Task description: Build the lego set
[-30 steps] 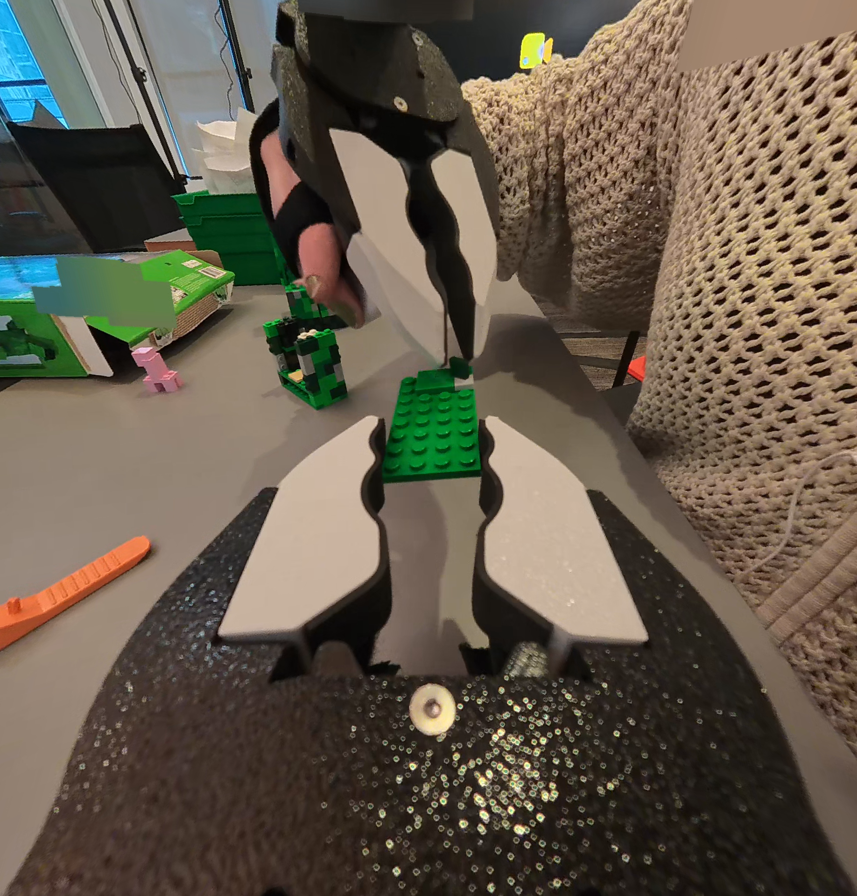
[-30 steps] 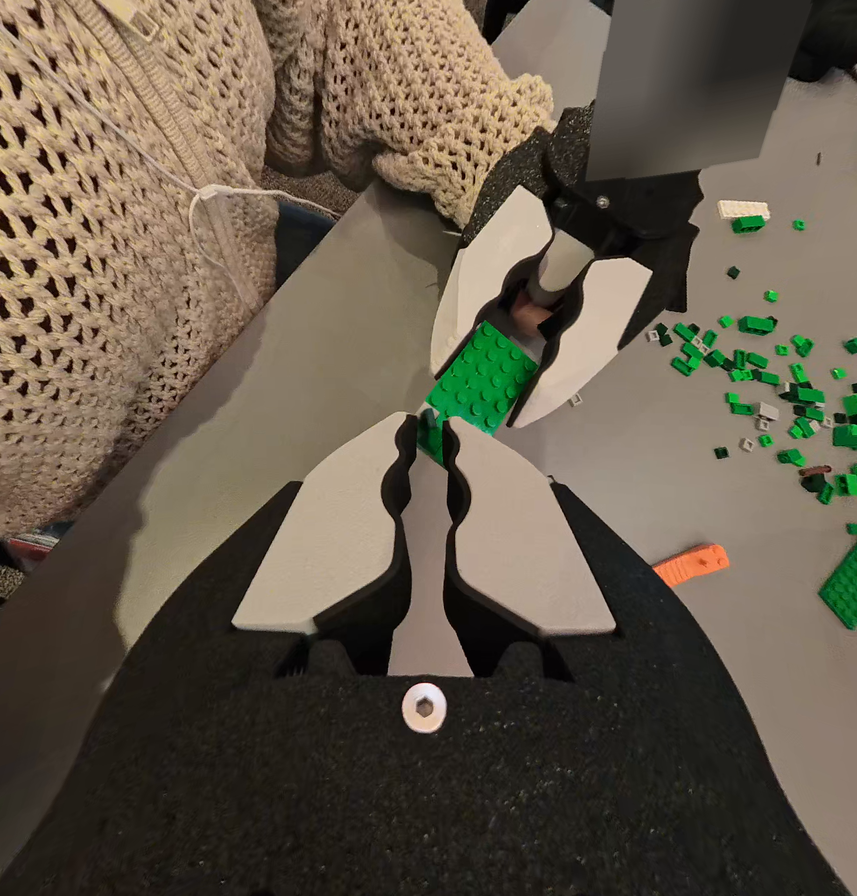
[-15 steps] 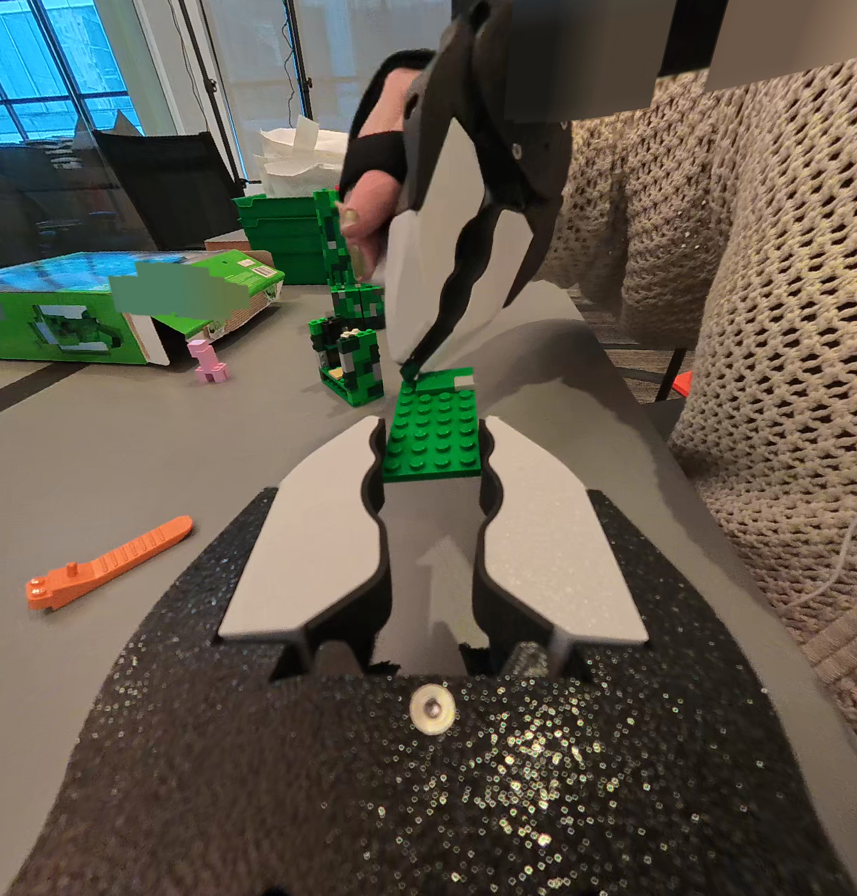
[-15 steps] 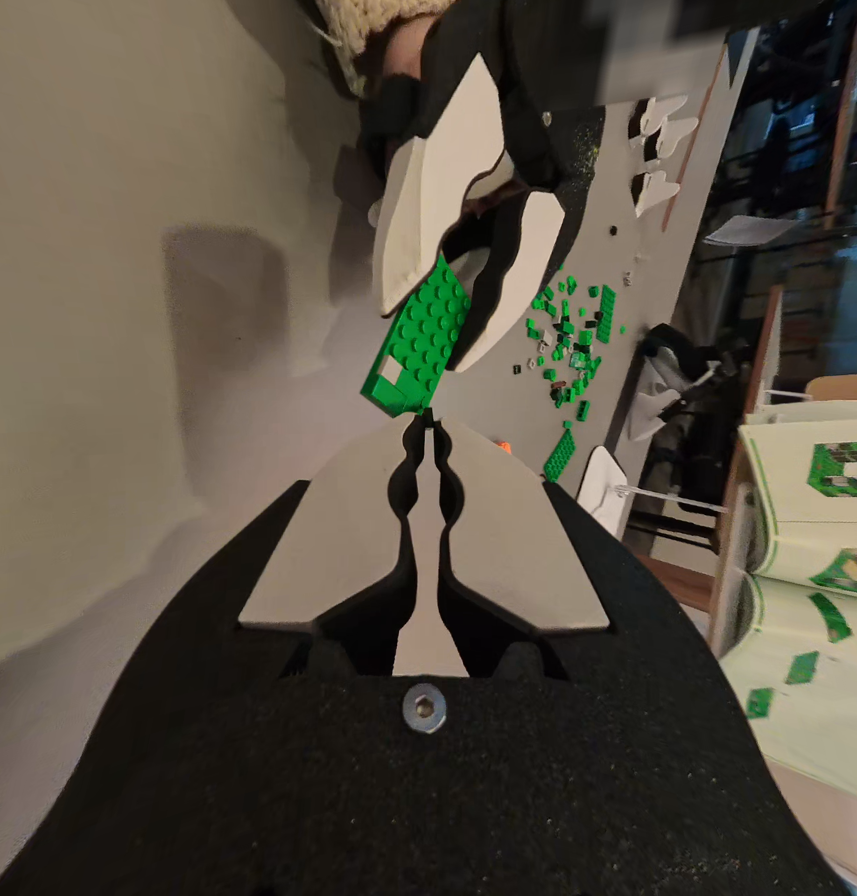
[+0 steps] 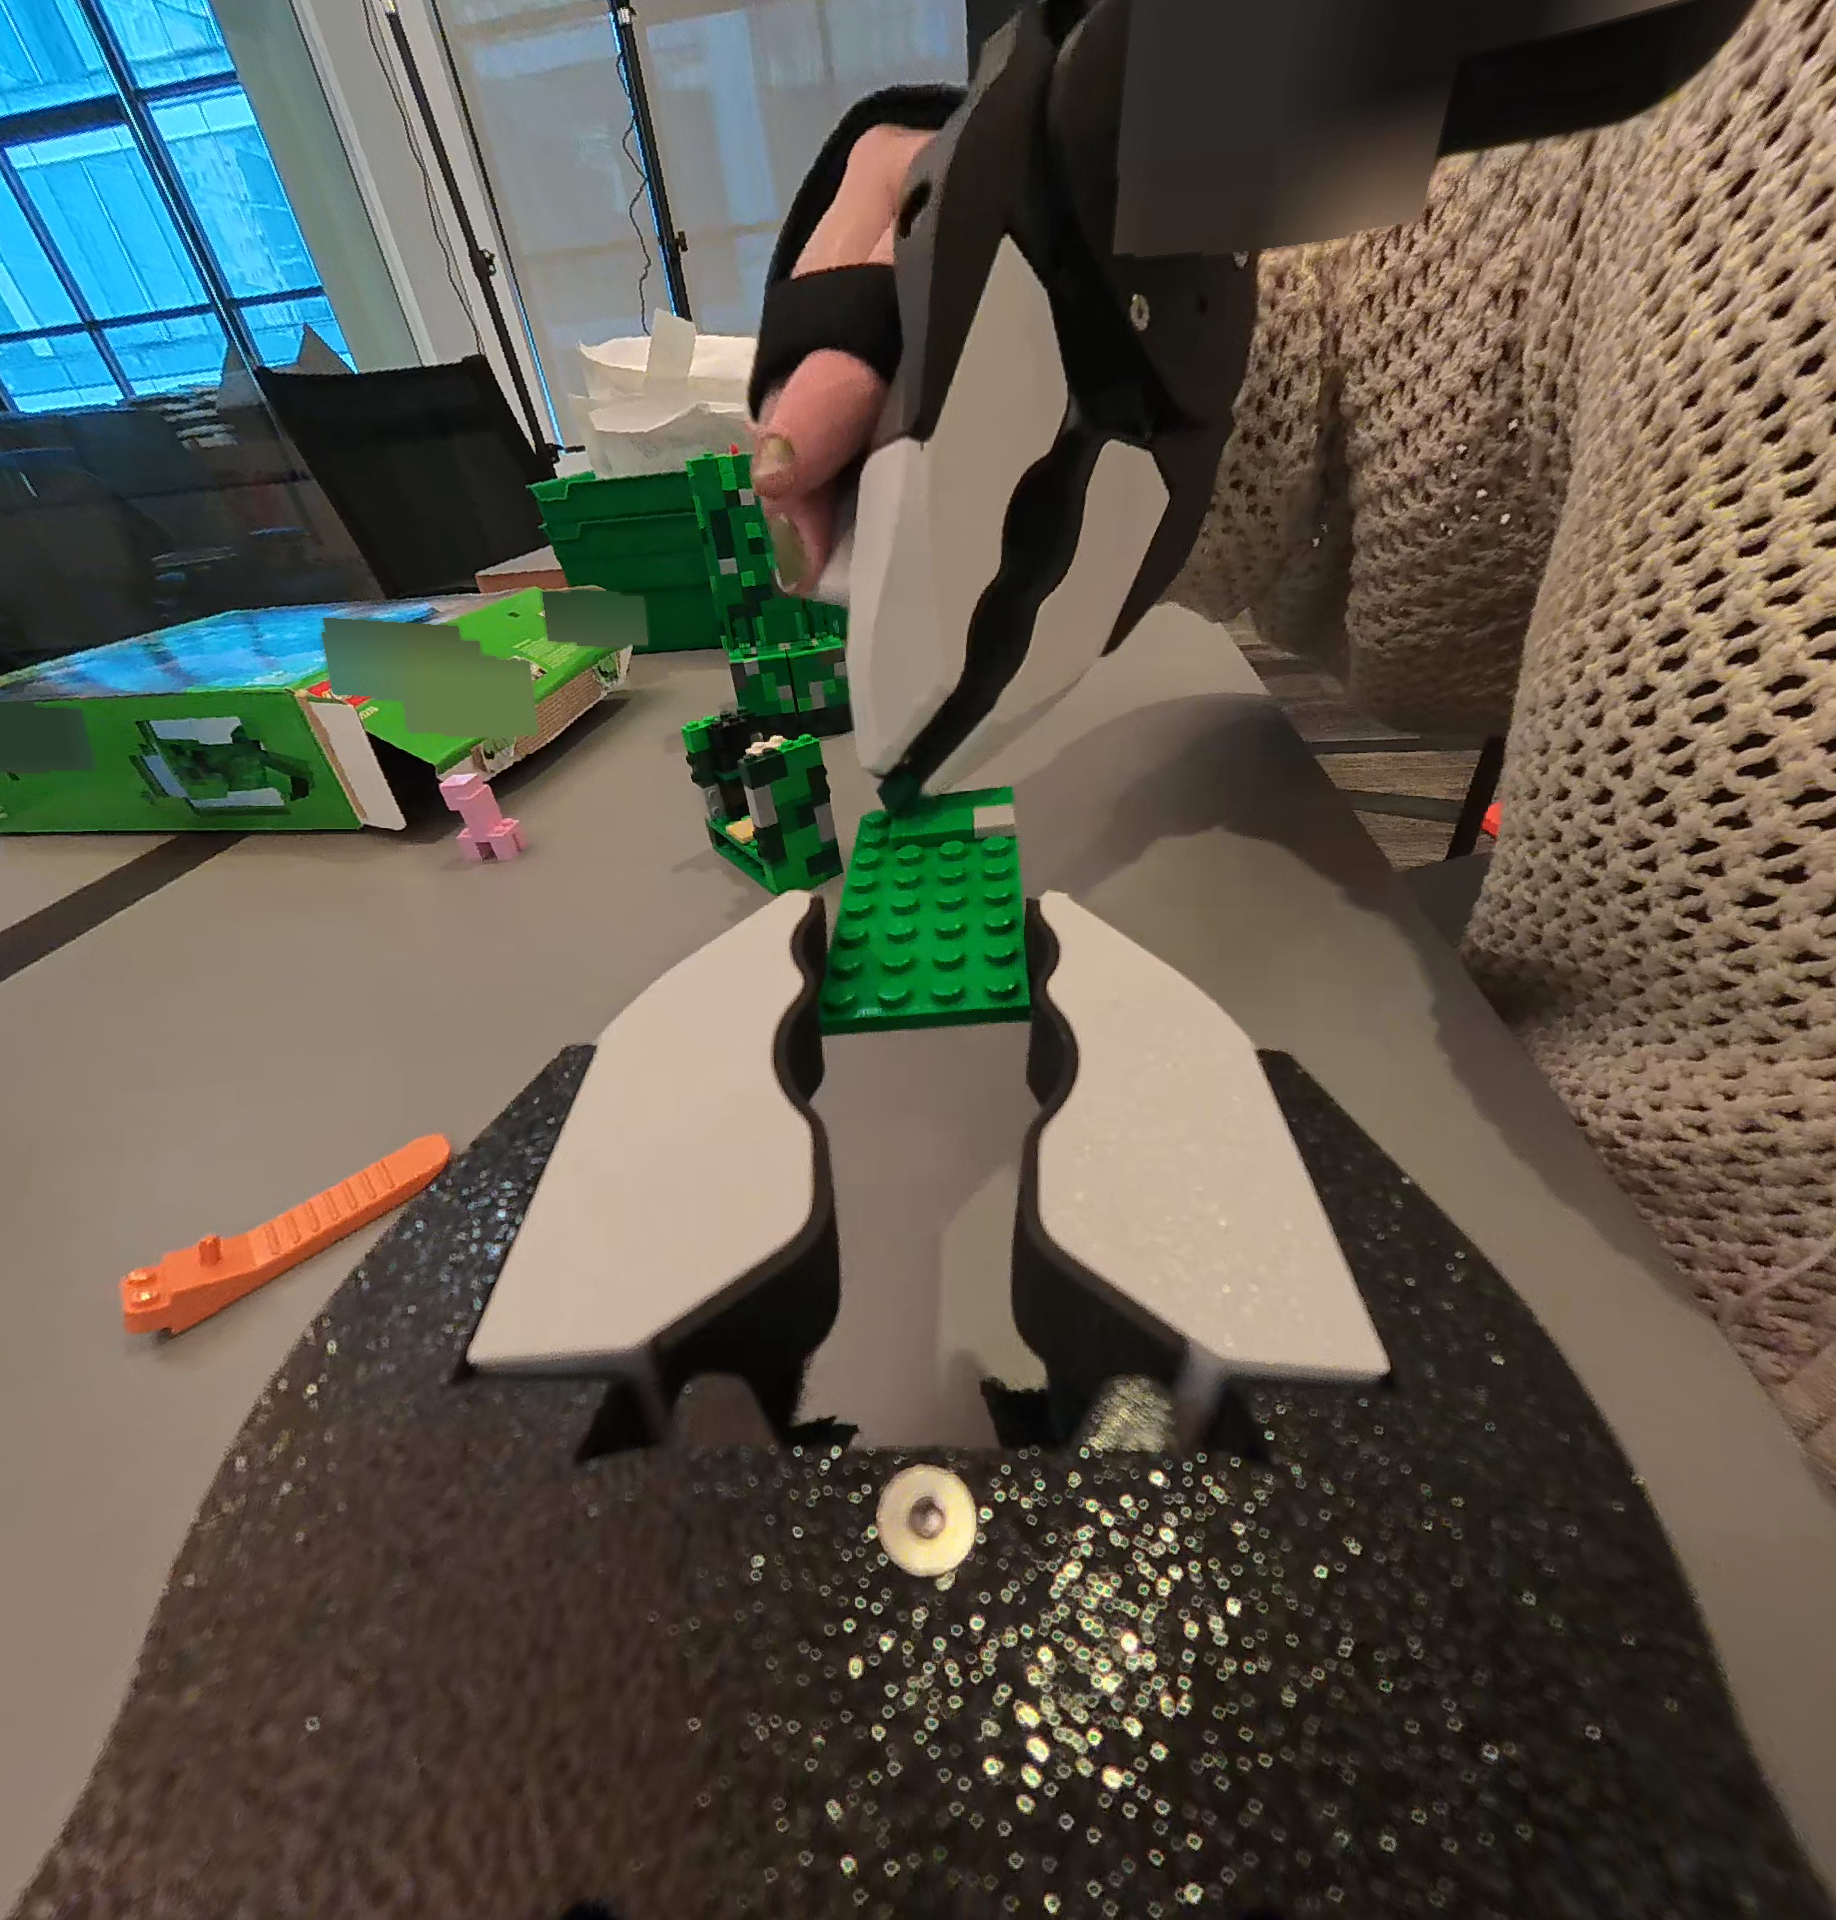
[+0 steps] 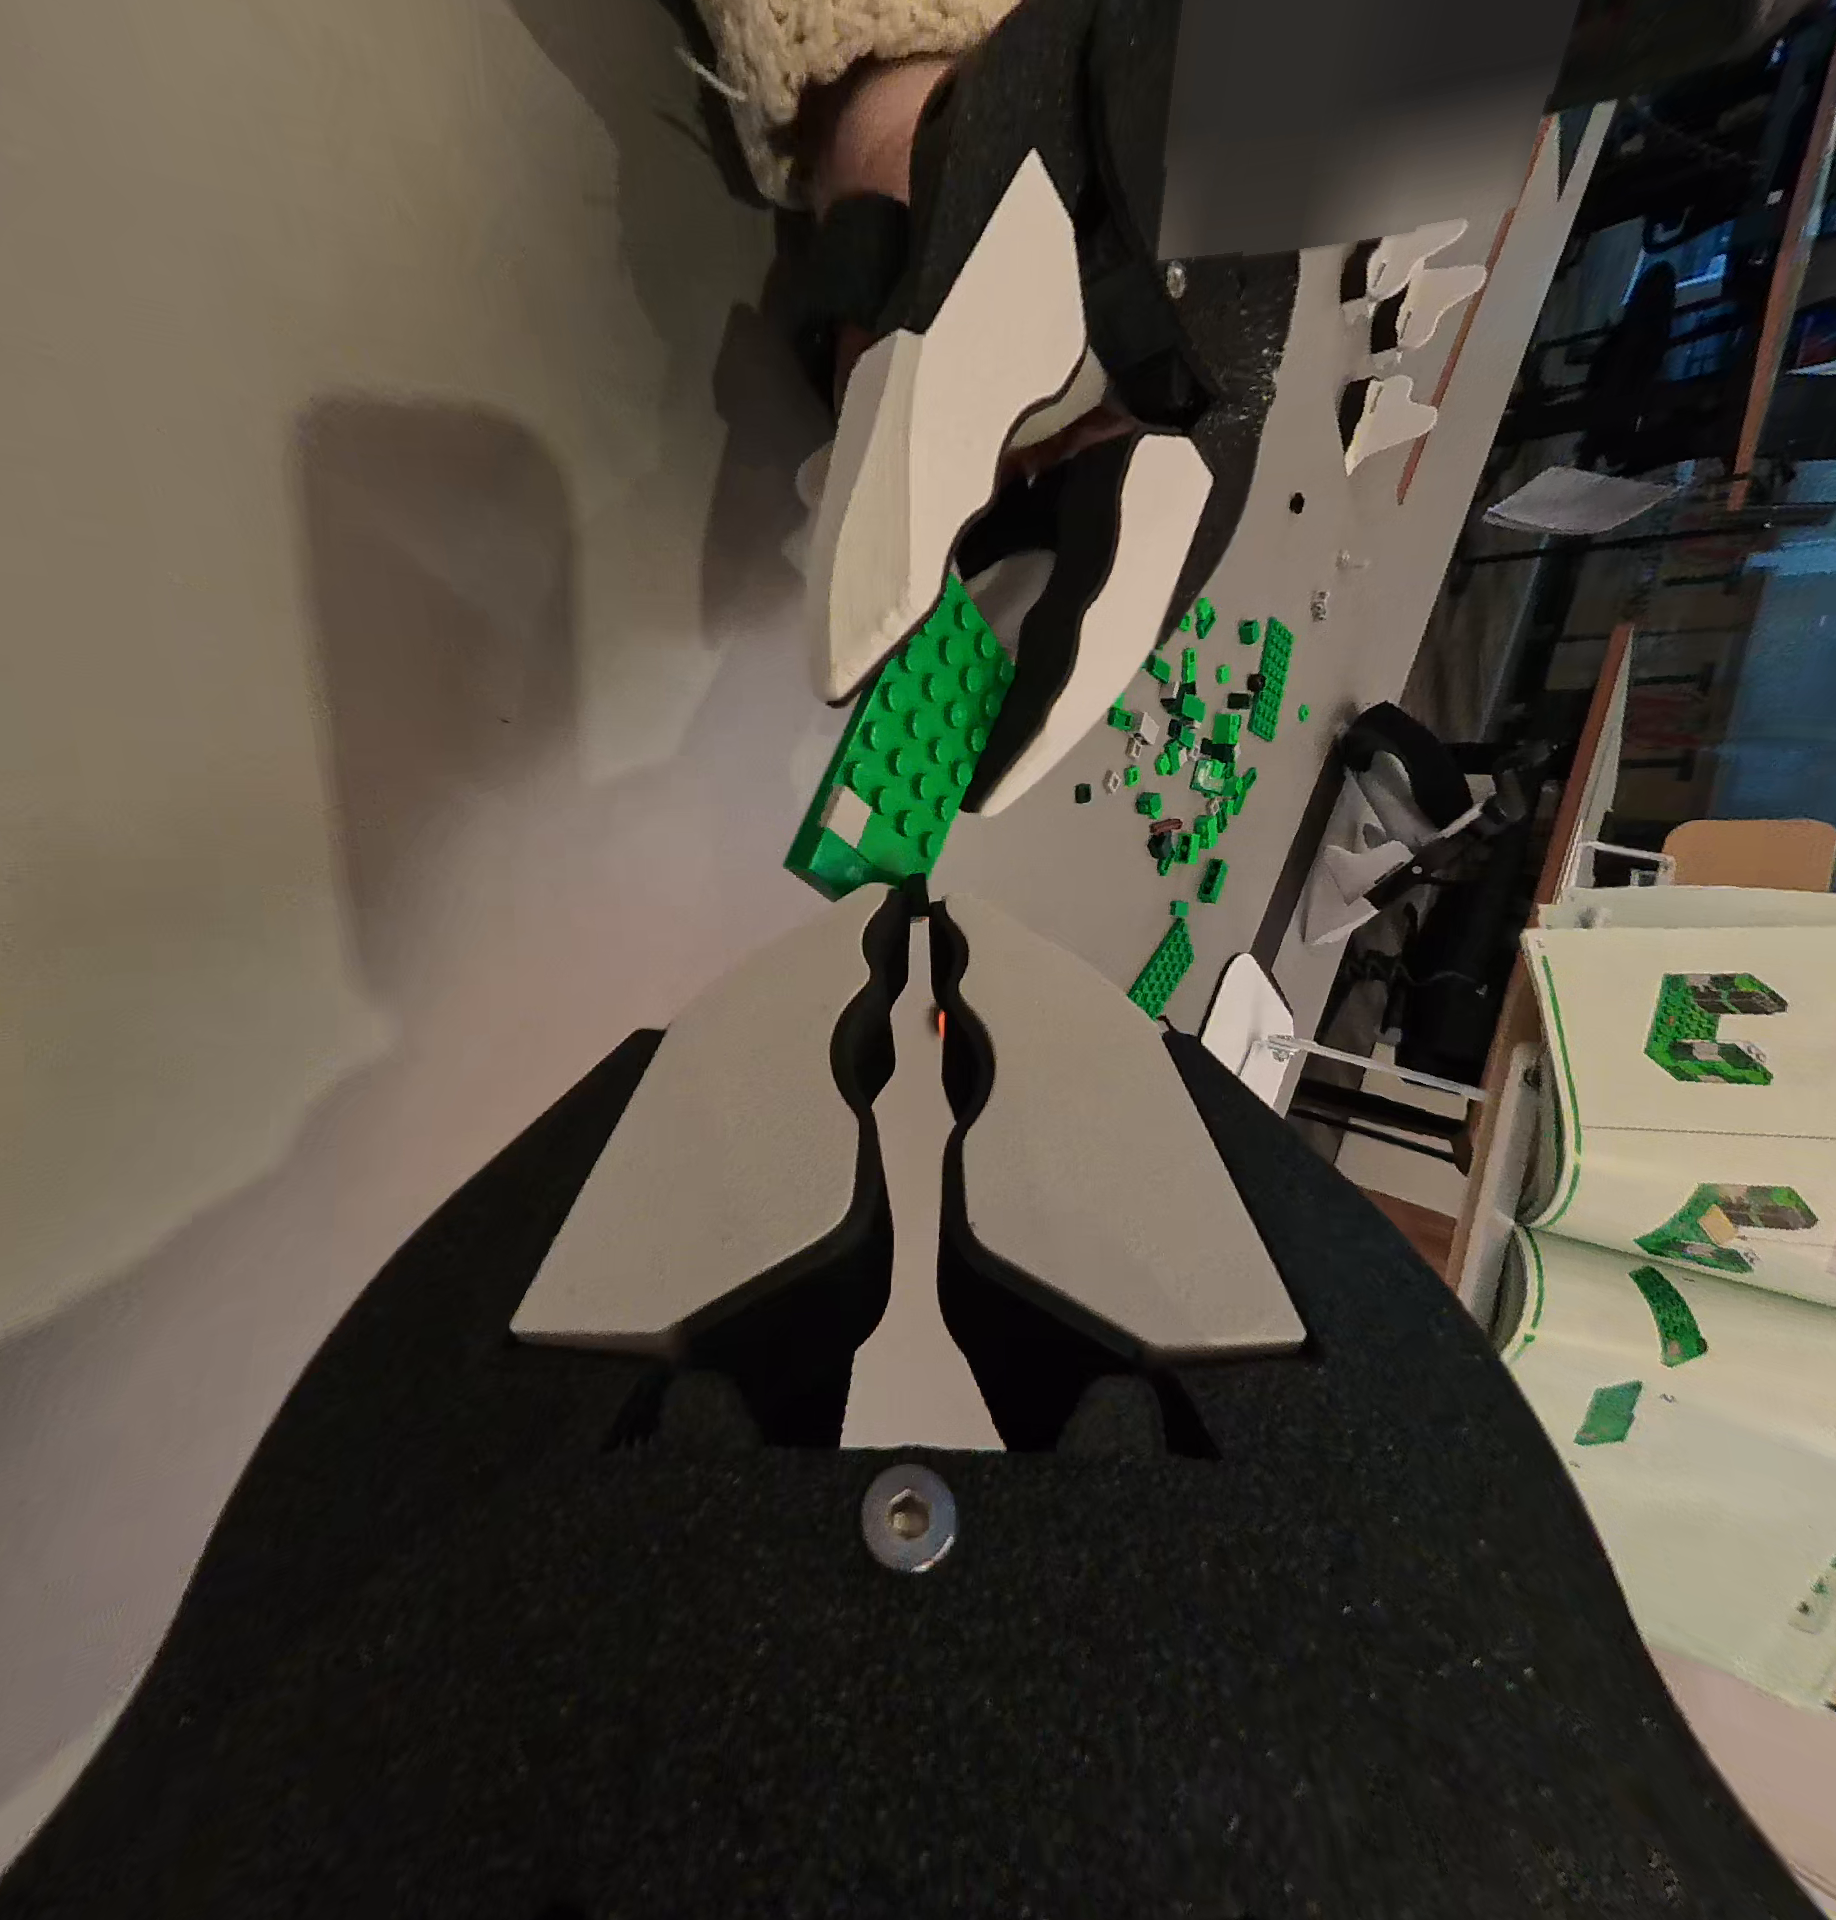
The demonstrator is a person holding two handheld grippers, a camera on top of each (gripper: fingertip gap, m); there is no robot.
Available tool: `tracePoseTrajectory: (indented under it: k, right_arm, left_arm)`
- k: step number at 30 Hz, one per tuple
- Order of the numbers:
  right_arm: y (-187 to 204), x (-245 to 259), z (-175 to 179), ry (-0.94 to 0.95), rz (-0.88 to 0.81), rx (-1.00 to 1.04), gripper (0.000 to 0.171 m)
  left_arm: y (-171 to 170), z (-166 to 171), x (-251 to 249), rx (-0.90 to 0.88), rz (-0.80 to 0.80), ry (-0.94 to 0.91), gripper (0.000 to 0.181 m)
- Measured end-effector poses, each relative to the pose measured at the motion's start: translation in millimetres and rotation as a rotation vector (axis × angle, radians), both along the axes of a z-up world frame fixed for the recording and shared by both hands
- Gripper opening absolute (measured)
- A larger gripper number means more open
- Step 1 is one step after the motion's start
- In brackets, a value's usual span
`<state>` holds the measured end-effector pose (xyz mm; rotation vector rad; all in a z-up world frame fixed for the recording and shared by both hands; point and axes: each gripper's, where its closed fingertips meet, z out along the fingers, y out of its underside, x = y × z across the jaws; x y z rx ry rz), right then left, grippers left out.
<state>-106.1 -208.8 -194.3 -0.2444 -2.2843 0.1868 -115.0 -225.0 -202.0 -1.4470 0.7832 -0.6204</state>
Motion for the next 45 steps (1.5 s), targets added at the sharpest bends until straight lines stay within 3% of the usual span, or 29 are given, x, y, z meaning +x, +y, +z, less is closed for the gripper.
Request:
tracePoseTrajectory:
  k: [11, 20, 26, 36, 45]
  right_arm:
    - [-10.7, 8.6, -1.1, -0.071, 0.03, -0.043, 0.014]
    - [-8.8, 4.6, 0.0, -0.199, -0.232, -0.61, 0.021]
    - [-11.7, 4.9, 0.1, -0.267, -0.293, -0.84, 0.022]
    - [-6.5, 4.8, 3.3, -0.263, -0.293, -0.84, 0.016]
    - [-13.7, 10.0, 5.2, -0.27, -0.196, -0.772, 0.015]
  left_arm:
    - [-0.8, -2.4, 2.3, 0.001, -0.005, 0.018, 0.035]
    - [-3.9, 1.8, 3.4, 0.037, -0.014, 0.017, 0.035]
    - [-6.3, 4.0, 5.4, 0.056, -0.027, 0.017, 0.035]
    - [-7.5, 5.5, 5.6, 0.062, -0.032, 0.016, 0.035]
    - [-8.8, 4.8, 7.5, 0.057, -0.048, 0.017, 0.035]
